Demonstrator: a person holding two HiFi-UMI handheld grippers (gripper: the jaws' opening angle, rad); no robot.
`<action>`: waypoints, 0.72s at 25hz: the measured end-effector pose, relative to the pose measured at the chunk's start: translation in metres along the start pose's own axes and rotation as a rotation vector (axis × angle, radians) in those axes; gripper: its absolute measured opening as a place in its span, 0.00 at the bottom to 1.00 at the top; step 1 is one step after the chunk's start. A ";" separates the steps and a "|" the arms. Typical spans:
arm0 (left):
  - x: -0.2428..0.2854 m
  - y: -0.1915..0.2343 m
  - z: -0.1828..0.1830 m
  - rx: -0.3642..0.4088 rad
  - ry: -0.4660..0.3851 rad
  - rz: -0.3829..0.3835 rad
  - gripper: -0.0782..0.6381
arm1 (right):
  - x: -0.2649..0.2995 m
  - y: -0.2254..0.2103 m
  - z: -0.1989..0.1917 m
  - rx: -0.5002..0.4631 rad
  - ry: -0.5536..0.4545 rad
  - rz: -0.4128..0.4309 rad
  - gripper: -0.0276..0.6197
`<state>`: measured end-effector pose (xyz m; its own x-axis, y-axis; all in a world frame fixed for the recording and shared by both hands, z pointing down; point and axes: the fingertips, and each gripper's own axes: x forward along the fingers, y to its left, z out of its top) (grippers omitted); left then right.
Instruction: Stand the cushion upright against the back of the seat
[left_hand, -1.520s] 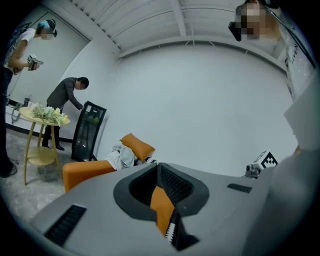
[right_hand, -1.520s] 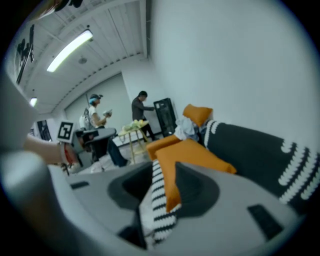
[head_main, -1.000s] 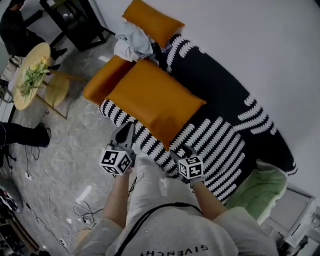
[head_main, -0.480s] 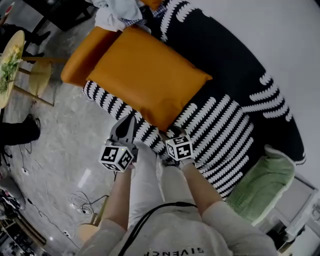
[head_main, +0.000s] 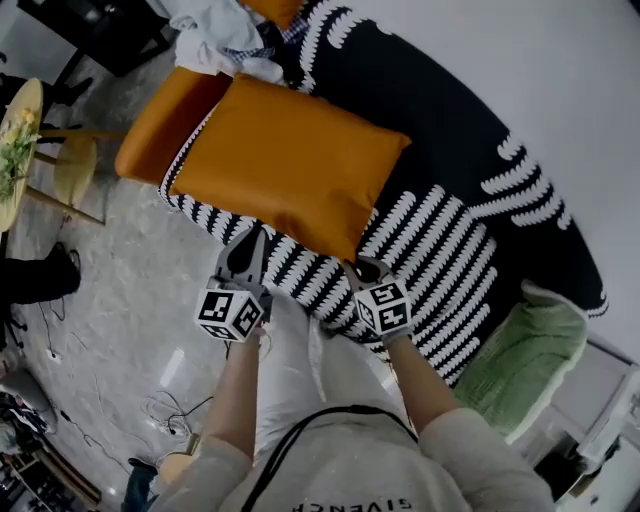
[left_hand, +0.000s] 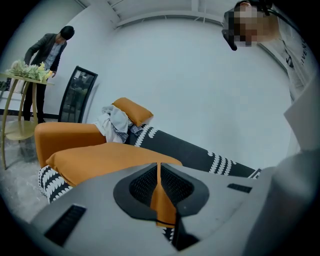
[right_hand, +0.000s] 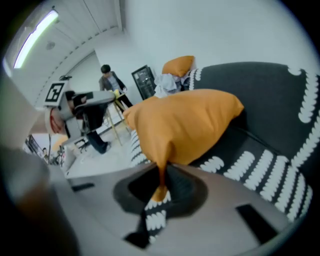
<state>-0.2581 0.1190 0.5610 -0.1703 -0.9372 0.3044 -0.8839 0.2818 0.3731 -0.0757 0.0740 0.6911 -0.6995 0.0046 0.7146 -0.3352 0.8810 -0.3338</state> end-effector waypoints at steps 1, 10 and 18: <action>0.002 -0.003 0.000 0.001 0.008 -0.004 0.15 | -0.008 -0.002 -0.009 -0.004 0.015 0.004 0.11; 0.015 -0.021 -0.001 0.022 0.056 -0.027 0.15 | -0.112 -0.001 -0.124 0.095 0.128 0.004 0.11; 0.031 -0.030 0.004 0.052 0.077 -0.054 0.15 | -0.164 -0.002 -0.227 0.182 0.287 -0.057 0.11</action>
<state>-0.2386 0.0811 0.5561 -0.0898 -0.9316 0.3522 -0.9128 0.2185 0.3451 0.1828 0.1785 0.7144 -0.4791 0.1138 0.8704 -0.4940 0.7847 -0.3745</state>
